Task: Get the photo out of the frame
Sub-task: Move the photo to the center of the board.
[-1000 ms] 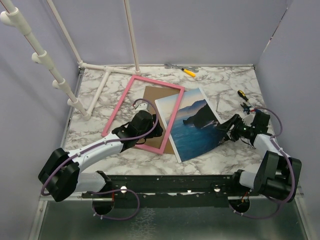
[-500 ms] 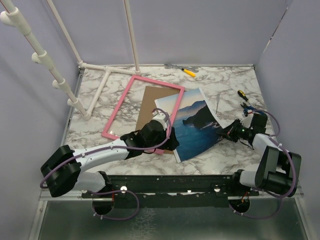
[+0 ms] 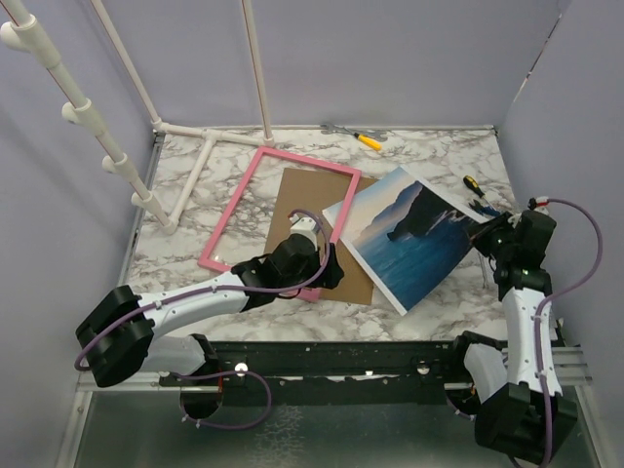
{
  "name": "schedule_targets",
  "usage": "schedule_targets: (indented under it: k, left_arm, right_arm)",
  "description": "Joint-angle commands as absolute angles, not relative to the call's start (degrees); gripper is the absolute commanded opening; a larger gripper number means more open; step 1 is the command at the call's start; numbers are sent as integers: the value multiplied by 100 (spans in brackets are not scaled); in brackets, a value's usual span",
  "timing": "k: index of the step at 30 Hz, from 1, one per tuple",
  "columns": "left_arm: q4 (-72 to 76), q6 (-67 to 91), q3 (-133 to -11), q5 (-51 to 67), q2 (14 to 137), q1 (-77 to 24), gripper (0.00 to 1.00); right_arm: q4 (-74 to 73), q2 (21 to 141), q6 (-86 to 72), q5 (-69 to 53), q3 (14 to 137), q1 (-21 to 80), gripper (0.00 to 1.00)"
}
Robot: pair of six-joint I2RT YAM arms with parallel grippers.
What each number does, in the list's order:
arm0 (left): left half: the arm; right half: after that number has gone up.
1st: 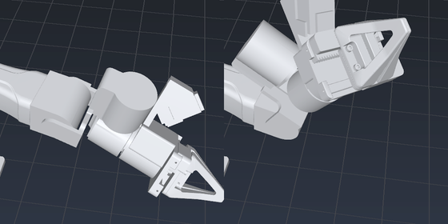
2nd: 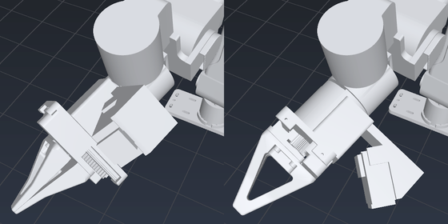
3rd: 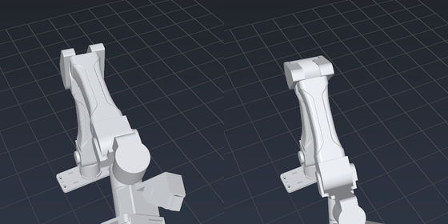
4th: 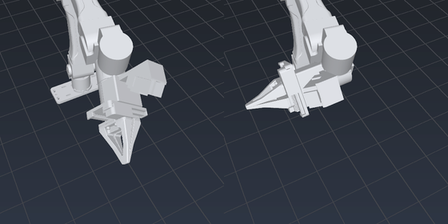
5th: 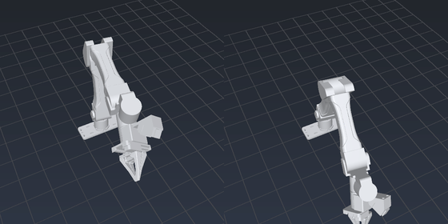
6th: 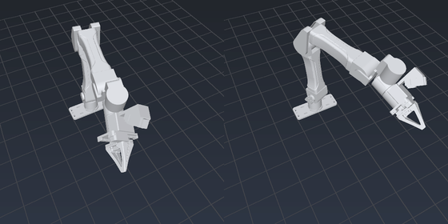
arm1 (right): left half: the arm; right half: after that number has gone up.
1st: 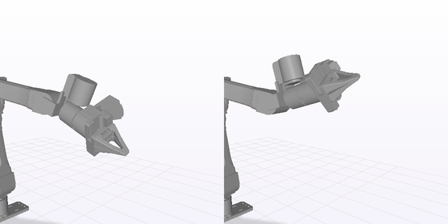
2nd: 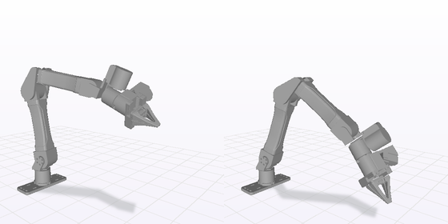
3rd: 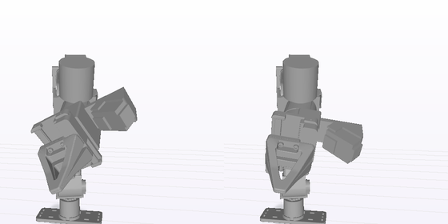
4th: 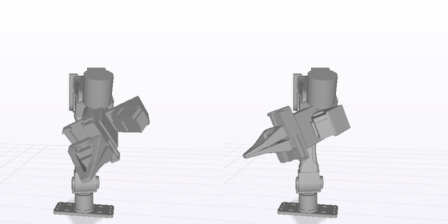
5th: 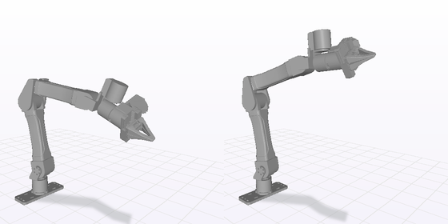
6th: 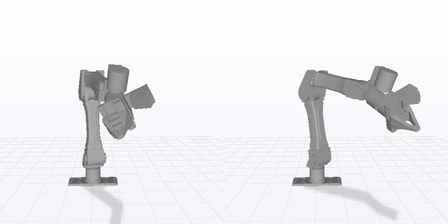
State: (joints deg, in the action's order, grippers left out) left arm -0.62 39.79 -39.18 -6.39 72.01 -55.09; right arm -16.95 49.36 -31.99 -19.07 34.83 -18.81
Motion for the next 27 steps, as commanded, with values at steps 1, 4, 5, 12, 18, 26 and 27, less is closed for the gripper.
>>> schedule_targets:
  k: [1,4,5,12,18,26,27]
  left_arm:
    - [-484,3933,-4110,-1316,7161,-5369,79]
    - [-575,3937,-4162,-1440,7104,-5144,79]
    - [-590,3937,-4159,-1451,7082,-5028,79]
    - [-810,3892,-4202,-1595,6861,-4306,79]
    - [-917,3811,-4229,-1766,6737,-3929,80]
    - [-1041,3794,-4292,-1724,6724,-3391,80]
    - [-1040,3797,-4290,-1711,6704,-3337,80]
  right_arm:
    - [-2340,4728,-3658,70,3656,-1908,0]
    - [-2474,4718,-4013,779,3646,-1912,0]
    - [-2504,4685,-4136,1030,3621,-1918,0]
    - [-2822,4288,-4734,2285,3487,-1918,1]
    - [-2658,4335,-4570,1935,3391,-1916,1]
    - [-2874,3720,-4754,2636,3271,-1920,2]
    - [-2895,3660,-4763,2710,3276,-1922,2]
